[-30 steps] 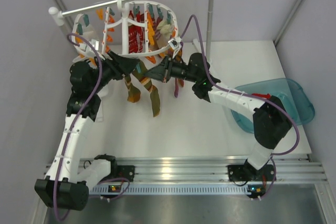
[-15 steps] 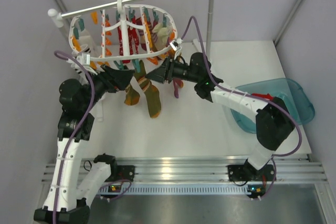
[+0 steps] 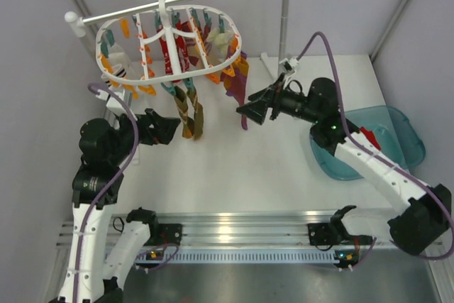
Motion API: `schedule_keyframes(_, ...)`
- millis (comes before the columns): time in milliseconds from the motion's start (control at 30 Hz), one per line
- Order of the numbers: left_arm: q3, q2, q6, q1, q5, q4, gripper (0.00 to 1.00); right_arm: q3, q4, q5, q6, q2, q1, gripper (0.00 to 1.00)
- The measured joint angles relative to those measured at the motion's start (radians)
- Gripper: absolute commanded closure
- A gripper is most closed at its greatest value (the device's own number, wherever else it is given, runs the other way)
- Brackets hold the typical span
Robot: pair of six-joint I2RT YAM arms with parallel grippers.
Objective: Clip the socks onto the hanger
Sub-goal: Reset both arms
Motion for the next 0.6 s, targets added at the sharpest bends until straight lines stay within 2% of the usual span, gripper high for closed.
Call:
schedule_keyframes(33,0.001,0.004,0.024,0.0,-0.002,-0.025,0.02,-0.013,-0.033,0.0,-0.03,-0.041,-0.019,0.01)
schedule_keyframes(267,0.061,0.125,0.202,0.0,-0.021,-0.183,0.02,-0.059,-0.337,0.003,-0.269,-0.3,-0.211,0.0)
schedule_keyframes(433,0.064,0.201,0.27,0.0,-0.021,-0.22,0.02,-0.086,-0.553,0.06,-0.47,-0.46,-0.311,0.0)
schedule_keyframes(600,0.046,0.196,0.282,0.0,-0.029,-0.216,0.02,-0.17,-0.664,0.11,-0.562,-0.596,-0.35,0.0)
